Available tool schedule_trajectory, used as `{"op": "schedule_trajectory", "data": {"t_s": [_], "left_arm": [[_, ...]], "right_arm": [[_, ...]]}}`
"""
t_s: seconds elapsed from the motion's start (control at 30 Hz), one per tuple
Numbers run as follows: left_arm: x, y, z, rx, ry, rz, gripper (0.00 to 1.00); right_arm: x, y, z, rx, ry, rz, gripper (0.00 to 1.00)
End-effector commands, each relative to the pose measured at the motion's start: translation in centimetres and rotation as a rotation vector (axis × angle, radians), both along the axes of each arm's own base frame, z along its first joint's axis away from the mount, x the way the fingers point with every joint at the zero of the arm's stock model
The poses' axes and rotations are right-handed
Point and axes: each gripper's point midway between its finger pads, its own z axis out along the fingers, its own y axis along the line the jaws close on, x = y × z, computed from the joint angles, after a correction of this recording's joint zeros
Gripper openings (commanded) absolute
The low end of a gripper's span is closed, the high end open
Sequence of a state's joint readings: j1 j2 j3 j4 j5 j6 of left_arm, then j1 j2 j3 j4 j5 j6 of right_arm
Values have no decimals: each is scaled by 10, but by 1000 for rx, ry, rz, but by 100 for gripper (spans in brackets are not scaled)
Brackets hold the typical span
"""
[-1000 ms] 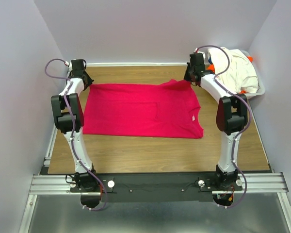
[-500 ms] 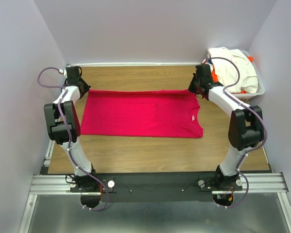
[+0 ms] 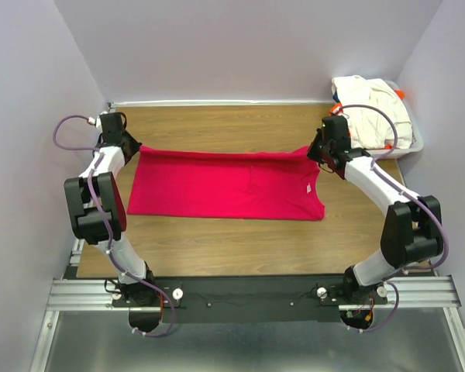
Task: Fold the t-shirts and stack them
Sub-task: Fold the tshirt
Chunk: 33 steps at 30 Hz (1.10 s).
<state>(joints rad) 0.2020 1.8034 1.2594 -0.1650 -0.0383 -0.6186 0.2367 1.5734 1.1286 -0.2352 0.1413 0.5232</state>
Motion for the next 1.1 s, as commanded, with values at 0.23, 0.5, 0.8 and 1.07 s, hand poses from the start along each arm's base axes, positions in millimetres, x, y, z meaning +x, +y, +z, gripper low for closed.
{"op": "schedule_trajectory", "data": {"t_s": [0.23,0.5,0.8,1.07], "left_arm": [[-20,5,22,10,-51,11,0],[-33,4,15,11,-31,16,0],[-47,5,0,1,5,25,0],[-53,3,-17,-20,41,31,0]], "right_arm": [[-30,3,0,41,-1,7,0],[-47,3,-4,56,2,7,0],[-62,2,-14,65,20,6,0],[-75,4,-35,78,63,9,0]]}}
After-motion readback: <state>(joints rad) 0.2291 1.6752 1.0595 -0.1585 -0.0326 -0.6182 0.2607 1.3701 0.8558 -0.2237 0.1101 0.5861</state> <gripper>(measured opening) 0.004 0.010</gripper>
